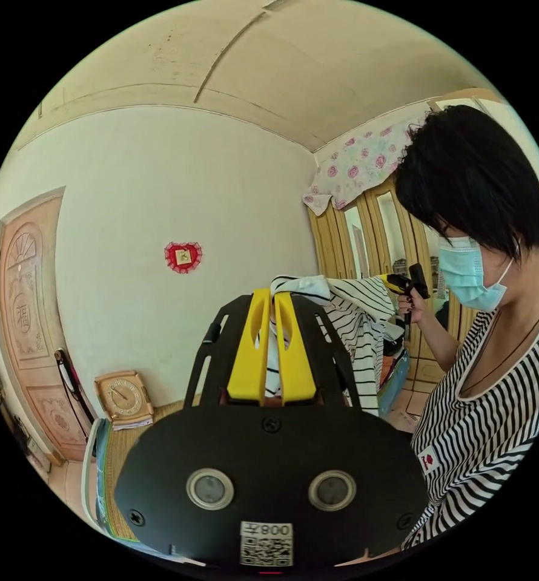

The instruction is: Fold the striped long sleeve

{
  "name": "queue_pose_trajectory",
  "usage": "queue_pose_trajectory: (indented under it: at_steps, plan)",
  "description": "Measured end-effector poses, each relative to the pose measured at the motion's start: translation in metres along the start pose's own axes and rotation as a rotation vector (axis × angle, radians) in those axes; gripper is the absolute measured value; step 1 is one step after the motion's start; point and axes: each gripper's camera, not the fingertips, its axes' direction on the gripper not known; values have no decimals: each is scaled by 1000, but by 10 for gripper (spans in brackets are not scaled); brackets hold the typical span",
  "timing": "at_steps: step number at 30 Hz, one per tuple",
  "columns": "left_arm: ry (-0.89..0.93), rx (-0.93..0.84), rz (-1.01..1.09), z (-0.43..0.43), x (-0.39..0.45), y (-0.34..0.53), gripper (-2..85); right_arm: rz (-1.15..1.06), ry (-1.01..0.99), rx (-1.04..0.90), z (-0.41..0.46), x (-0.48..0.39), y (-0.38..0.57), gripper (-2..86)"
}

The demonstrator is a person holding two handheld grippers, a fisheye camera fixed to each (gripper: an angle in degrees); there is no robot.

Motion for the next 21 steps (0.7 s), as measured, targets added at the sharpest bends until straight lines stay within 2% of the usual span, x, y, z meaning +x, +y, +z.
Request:
queue_pose_trajectory:
  at_steps: [7, 13, 19, 21]
  plan:
    - [-78, 17, 9, -19, -9, -6, 8, -50, -45, -6, 24, -6, 16, 2]
    - [-139, -4, -1, 4, -56, -11, 8, -33, -61, -57, 78, 26, 24, 2]
    - [-110, -109, -74, 89, -151, -10, 8, 62, -25, -132, 162, 112, 35, 2]
    - [-131, -204, -96, 143, -195, -3, 10, 107, 3, -168, 193, 148, 40, 2]
